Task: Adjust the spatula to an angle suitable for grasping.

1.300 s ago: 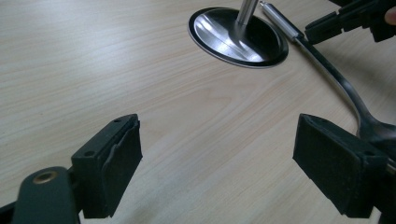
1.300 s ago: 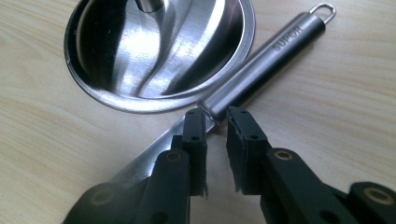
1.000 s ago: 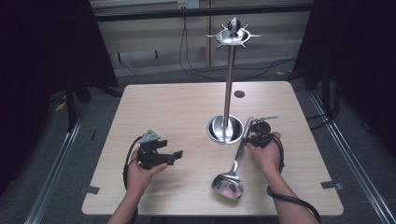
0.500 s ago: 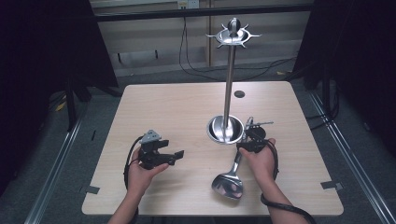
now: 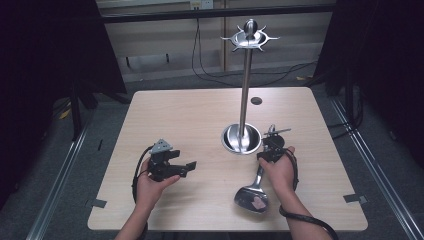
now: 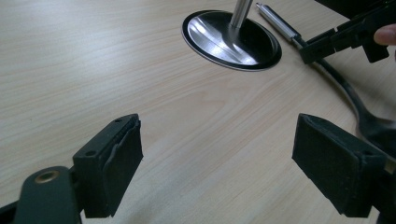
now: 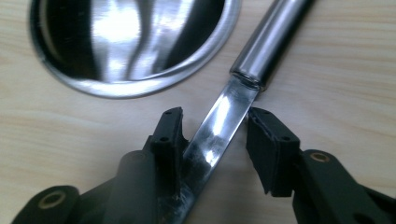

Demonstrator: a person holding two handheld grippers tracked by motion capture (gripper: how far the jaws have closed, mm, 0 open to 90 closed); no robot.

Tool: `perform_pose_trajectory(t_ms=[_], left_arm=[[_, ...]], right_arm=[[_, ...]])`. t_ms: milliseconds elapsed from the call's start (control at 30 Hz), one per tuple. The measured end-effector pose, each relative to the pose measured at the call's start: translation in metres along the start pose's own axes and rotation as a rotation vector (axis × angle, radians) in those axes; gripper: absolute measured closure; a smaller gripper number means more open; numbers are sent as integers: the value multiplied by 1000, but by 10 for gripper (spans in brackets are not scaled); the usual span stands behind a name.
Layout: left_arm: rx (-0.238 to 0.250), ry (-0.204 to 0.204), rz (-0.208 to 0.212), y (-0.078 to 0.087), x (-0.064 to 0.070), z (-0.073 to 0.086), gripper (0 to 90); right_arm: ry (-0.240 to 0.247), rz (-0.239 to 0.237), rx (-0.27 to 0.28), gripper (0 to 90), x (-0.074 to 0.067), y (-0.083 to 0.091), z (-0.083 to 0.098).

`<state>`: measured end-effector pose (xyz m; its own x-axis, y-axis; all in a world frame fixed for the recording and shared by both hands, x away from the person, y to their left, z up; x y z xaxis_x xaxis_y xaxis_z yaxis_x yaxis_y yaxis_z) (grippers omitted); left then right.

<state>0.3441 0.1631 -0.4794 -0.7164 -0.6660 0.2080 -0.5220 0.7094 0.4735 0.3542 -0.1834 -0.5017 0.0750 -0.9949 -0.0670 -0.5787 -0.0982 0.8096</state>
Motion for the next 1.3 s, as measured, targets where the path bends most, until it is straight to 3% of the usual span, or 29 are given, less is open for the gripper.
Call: perform_pose_trajectory(t_ms=[267,433,467,633,900,1300], left_arm=[[-4,-8,1,0,1,-1,157],[2,-6,1,0,2,-1,157],[2,-5,0,0,2,-1,157],[3,-7,-8,2,-1,-2,157],[12,-1,-13,2,-1,-2,156],[14,-2,-14,0,0,-2,156]], right_arm=[[-26,82,-43,687,21,-1,-8],[-55,92,-43,751,24,-2,-9],[-37,94,-42,753,24,-2,-9],[-93,65,-34,756,31,0,-10],[-125,-31,101,758,39,25,-18],[-87,-151,374,759,45,66,-25]])
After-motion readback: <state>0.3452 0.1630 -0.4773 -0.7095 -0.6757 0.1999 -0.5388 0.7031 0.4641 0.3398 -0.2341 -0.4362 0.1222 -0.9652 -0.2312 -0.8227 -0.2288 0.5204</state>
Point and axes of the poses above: each handheld gripper's, and its own axes: y roughly backward along the jaws, z roughly out of its underside, x roughly to its right, the point moved 2 cm from there along -y, roughly forward along the jaws, and after that the axes turned 5 degrees about x, right-handed, at the moved point
